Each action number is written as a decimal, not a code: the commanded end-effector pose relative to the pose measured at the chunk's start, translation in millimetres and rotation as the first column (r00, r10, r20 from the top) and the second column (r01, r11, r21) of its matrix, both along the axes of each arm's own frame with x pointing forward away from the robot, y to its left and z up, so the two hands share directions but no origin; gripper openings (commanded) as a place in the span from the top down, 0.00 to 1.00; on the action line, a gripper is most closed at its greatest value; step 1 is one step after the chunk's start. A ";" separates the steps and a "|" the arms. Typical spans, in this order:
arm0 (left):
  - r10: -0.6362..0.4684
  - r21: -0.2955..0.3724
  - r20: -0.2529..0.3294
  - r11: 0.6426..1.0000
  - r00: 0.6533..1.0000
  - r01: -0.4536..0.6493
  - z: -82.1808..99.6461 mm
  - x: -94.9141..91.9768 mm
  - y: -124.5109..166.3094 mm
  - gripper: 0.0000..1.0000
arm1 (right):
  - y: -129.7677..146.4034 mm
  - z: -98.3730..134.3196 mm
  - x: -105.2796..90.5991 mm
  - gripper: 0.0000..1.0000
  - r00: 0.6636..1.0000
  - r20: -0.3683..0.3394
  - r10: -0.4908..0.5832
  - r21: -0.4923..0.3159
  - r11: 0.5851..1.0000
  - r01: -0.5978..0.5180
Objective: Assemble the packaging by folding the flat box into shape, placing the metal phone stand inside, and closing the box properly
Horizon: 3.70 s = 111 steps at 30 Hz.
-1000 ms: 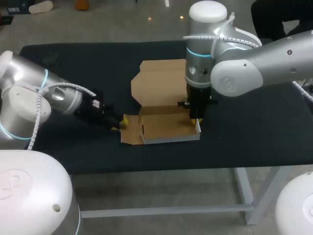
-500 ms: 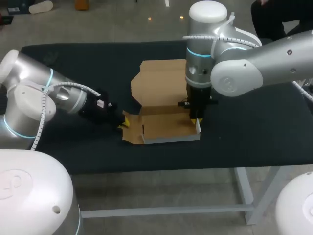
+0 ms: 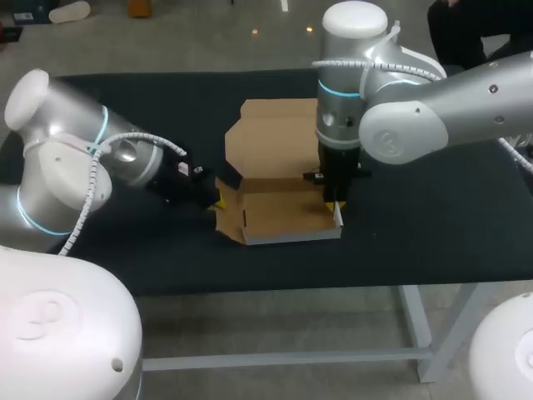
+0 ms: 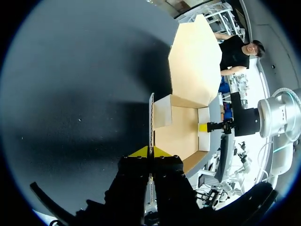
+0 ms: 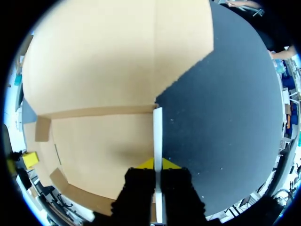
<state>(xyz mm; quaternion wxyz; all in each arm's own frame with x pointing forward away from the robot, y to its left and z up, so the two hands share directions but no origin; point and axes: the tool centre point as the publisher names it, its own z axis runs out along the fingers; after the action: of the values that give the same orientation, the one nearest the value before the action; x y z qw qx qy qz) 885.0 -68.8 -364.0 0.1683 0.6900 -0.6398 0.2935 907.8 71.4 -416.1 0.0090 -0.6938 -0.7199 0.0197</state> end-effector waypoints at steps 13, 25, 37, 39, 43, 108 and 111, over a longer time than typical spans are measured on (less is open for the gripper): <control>0.040 0.207 -0.030 0.978 0.999 -0.033 15.3 -0.7 -32.6 0.76 | 1.7 0.6 0.6 1.00 1.000 -0.005 0.001 0.000 1.000 -0.001; -0.017 0.137 -0.050 0.990 0.999 0.024 31.7 -6.4 -30.6 0.64 | 1.7 0.6 0.6 1.00 1.000 -0.005 0.001 0.000 1.000 -0.001; -0.006 0.026 -0.036 1.000 0.999 0.007 45.9 -14.2 14.4 0.65 | 1.7 0.6 0.6 1.00 1.000 -0.005 0.001 0.000 1.000 -0.001; 0.003 0.015 -0.037 1.000 0.999 -0.002 43.8 -14.5 21.7 0.68 | 1.7 0.6 0.6 1.00 1.000 -0.005 0.001 0.000 1.000 -0.001; 0.003 -0.003 -0.034 1.000 0.999 -0.003 38.8 -16.7 33.7 0.78 | 1.7 0.6 0.6 1.00 1.000 -0.005 0.001 0.000 1.000 -0.001; -0.136 -0.161 0.039 0.977 0.990 0.140 -38.8 -6.3 37.2 1.00 | 1.7 0.6 0.6 1.00 1.000 -0.005 0.001 0.000 1.000 -0.001; -0.143 -0.158 0.039 0.976 0.989 0.147 -39.9 -7.0 32.9 1.00 | 1.7 0.6 0.6 1.00 1.000 -0.005 0.001 0.000 1.000 -0.001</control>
<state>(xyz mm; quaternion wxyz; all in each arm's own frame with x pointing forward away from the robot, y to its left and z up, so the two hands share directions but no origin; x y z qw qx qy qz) 875.0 -32.9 -400.9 0.2344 0.6222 -0.6640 0.3421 907.5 72.3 -416.1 0.0094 -0.6935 -0.7201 0.0195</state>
